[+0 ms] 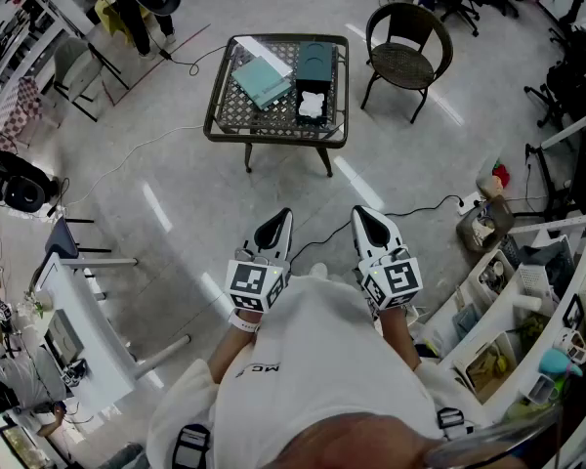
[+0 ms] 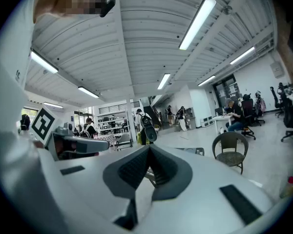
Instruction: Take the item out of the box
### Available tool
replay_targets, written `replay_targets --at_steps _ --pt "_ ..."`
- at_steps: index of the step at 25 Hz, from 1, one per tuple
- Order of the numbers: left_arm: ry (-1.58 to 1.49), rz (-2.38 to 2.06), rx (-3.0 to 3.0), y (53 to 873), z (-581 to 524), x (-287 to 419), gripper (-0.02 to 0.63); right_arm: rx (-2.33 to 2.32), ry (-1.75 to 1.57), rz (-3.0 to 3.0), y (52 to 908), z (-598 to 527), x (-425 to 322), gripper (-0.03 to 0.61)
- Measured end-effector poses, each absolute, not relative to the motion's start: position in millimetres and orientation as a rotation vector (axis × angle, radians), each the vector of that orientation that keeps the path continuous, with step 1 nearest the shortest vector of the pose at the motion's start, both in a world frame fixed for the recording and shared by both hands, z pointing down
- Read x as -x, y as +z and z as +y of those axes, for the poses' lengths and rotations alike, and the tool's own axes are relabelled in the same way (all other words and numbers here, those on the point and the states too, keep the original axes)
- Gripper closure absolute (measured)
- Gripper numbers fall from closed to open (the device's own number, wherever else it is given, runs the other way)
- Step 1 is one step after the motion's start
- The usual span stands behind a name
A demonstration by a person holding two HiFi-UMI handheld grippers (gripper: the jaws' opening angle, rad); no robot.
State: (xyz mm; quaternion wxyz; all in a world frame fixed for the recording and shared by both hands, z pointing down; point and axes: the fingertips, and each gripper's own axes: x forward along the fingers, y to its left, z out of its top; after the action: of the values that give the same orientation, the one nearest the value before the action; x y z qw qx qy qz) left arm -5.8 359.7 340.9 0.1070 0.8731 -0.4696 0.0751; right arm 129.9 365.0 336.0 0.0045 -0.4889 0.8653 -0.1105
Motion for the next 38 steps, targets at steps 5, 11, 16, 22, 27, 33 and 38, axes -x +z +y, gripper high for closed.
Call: replay_targets --at_steps 5,11,16,22,27,33,38 --pt "0.218 -1.374 -2.571 340.1 366.4 5.6 0.586 1.537 -0.333 2.716 334.4 369.8 -130.3 0.569" --pt "0.222 -1.382 -2.543 347.4 365.0 12.5 0.586 1.556 -0.358 2.694 337.8 366.2 -131.6 0.571" --pt "0.217 -1.372 -2.538 351.9 348.3 14.4 0.586 1.505 -0.363 2.693 337.0 351.0 -124.7 0.569" --pt "0.209 -1.378 -2.511 359.1 294.2 36.1 0.586 1.511 -0.404 2.721 347.2 293.1 -102.5 0.569" --pt "0.192 -1.353 -2.488 366.1 215.9 55.0 0.586 1.527 -0.411 2.758 350.7 219.0 -80.8 0.569" --pt "0.202 -1.251 -2.528 361.6 104.0 77.6 0.586 1.609 -0.395 2.763 347.1 113.8 -51.3 0.569" --pt "0.243 -1.184 -2.578 360.4 16.9 100.6 0.586 1.668 -0.417 2.72 351.2 30.1 -25.8 0.569"
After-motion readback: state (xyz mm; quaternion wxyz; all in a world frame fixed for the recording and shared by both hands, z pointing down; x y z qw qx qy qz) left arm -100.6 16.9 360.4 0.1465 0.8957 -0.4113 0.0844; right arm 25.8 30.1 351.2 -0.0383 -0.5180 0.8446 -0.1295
